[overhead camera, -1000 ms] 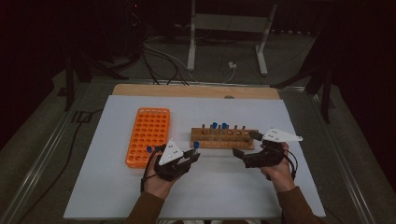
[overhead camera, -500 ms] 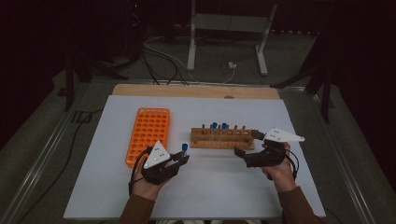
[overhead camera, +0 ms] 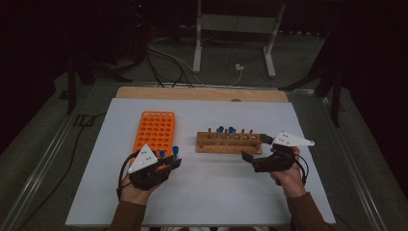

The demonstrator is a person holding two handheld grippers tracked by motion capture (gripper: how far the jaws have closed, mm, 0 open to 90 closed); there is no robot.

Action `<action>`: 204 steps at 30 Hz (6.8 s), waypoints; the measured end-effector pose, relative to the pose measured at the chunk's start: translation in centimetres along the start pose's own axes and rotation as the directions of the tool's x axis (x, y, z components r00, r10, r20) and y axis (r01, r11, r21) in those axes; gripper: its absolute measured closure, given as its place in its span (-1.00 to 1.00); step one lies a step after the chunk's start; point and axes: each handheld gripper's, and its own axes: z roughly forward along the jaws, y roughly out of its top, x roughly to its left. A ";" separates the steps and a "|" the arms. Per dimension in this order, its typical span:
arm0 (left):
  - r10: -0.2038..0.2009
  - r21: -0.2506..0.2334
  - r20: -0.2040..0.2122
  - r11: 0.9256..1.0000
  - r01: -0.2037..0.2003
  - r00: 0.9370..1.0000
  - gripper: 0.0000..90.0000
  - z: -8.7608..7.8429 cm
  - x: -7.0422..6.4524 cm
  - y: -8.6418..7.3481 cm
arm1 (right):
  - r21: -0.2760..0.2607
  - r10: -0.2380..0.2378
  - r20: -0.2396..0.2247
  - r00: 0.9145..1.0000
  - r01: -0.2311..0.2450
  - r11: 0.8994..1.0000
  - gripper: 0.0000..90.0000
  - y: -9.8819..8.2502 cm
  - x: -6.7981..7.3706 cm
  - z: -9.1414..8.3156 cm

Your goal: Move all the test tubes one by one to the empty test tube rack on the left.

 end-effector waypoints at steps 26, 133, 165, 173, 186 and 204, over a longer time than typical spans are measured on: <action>-0.074 -0.088 -0.115 0.994 0.064 0.991 0.74 -4.5 4.3 -1.6 | -0.001 0.009 -0.002 1.000 -0.009 1.000 -0.99 -0.1 -0.1 0.1; -0.114 -0.072 -0.193 0.992 0.102 0.975 0.21 -4.1 4.4 -2.7 | -0.002 0.013 -0.016 1.000 -0.013 1.000 -0.99 -0.4 -0.3 0.2; -0.066 -0.036 -0.074 0.997 0.064 0.995 -0.97 5.6 -1.3 0.5 | 0.026 0.011 0.033 0.999 -0.012 1.000 -0.99 1.2 -1.5 2.9; -0.031 -0.019 -0.046 0.999 0.031 0.998 -0.87 7.2 -2.9 -0.2 | 0.078 0.017 0.049 0.999 -0.021 0.997 -0.96 1.7 -2.3 5.5; -0.027 0.031 -0.022 0.999 0.027 0.999 -0.98 8.4 -3.5 -0.8 | 0.128 -0.049 0.052 0.997 0.042 0.991 0.27 0.9 -2.3 9.0; -0.032 0.052 -0.040 0.998 0.034 0.999 -0.98 8.7 -3.6 -1.0 | 0.118 -0.104 0.037 0.994 0.099 0.988 0.70 0.9 -1.0 9.6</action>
